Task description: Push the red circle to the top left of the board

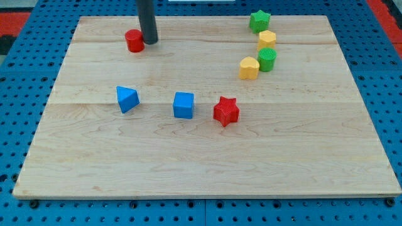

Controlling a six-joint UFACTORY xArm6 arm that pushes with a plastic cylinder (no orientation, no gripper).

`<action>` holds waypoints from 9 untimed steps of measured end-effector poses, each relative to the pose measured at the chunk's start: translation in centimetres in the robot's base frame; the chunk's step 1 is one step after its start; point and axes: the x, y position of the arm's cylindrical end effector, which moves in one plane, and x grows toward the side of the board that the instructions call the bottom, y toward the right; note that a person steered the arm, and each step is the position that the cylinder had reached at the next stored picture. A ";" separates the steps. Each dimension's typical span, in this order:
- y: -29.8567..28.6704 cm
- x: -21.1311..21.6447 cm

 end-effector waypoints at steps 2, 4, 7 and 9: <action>-3.4 0.3; -4.3 2.3; -9.8 -1.1; -9.7 -1.1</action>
